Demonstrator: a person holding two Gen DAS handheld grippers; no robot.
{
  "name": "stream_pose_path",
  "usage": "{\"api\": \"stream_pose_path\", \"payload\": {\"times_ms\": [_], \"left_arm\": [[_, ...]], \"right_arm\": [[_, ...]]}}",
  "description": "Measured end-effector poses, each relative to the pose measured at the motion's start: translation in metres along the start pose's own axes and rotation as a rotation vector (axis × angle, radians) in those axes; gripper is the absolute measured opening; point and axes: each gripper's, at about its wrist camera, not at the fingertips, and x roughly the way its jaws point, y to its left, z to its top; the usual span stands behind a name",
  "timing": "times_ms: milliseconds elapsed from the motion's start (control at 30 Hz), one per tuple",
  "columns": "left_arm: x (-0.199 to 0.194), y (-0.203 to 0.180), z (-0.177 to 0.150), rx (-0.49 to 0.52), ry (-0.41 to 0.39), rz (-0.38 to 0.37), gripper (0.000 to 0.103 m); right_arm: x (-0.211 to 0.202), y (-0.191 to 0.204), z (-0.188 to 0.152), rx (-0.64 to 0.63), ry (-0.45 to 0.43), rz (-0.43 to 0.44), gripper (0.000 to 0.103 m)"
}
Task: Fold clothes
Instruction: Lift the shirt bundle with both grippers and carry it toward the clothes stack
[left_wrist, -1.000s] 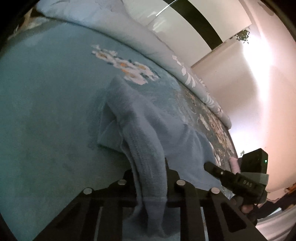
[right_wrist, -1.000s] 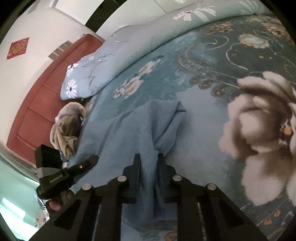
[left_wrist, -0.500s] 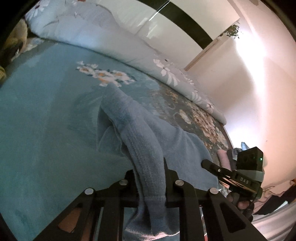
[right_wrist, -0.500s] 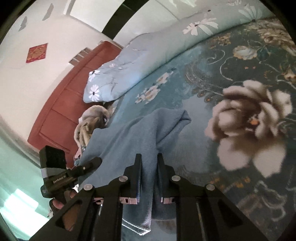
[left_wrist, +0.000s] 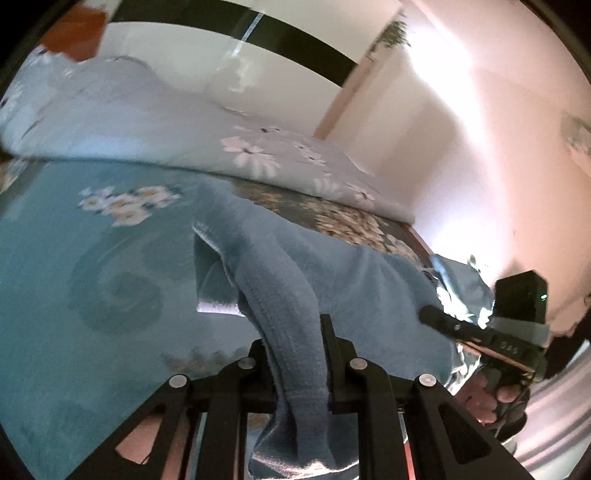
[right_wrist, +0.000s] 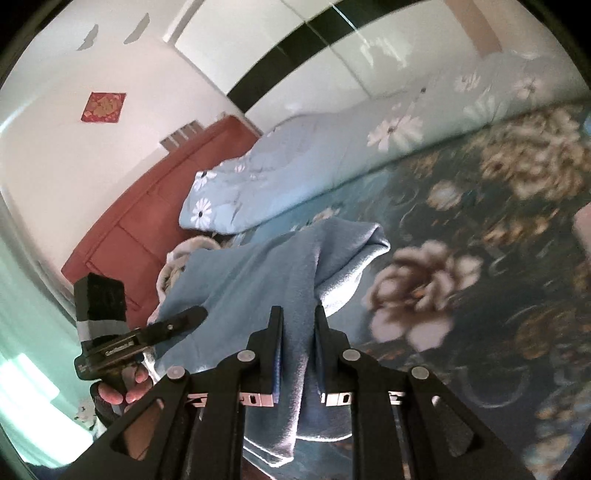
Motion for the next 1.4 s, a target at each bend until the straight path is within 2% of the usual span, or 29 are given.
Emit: {"api": "stream_pose_path", "payload": {"times_ms": [133,267,467,600,867,1000,1067,1167,1267,1333,1400], "left_arm": [[0.012,-0.044,0.019,0.083,-0.008,-0.029,0.018],[0.025,-0.083,0.041,0.148,0.006,-0.085,0.018],[0.054,-0.157,0.071,0.286,0.017,-0.112,0.018],[0.086,-0.207,0.083,0.336,0.042,-0.128,0.018],[0.156,-0.289,0.07,0.399,0.105,-0.192,0.018],[0.191,-0.325,0.06,0.429,0.134,-0.222,0.018],[0.209,-0.343,0.054,0.444,0.149,-0.237,0.019],[0.239,-0.34,0.026,0.465,0.233,-0.202,0.019],[0.252,-0.324,0.005,0.477,0.27,-0.191,0.021],[0.248,-0.313,0.006,0.457,0.274,-0.219,0.021],[0.244,-0.311,0.012,0.444,0.269,-0.238,0.021]], "right_arm": [[-0.043,-0.003,0.02,-0.061,-0.061,-0.044,0.015],[-0.083,-0.024,0.04,-0.011,-0.115,-0.058,0.015],[-0.141,-0.047,0.066,0.013,-0.2,-0.1,0.015],[-0.181,-0.063,0.081,-0.004,-0.226,-0.179,0.015],[-0.271,-0.103,0.115,-0.022,-0.294,-0.357,0.015],[-0.31,-0.14,0.114,-0.029,-0.319,-0.354,0.015],[-0.316,-0.17,0.107,0.029,-0.334,-0.337,0.015],[-0.302,-0.22,0.085,0.146,-0.314,-0.345,0.015],[-0.28,-0.262,0.059,0.254,-0.289,-0.332,0.015],[-0.279,-0.27,0.048,0.272,-0.33,-0.278,0.015],[-0.281,-0.27,0.042,0.263,-0.359,-0.262,0.015]]}}
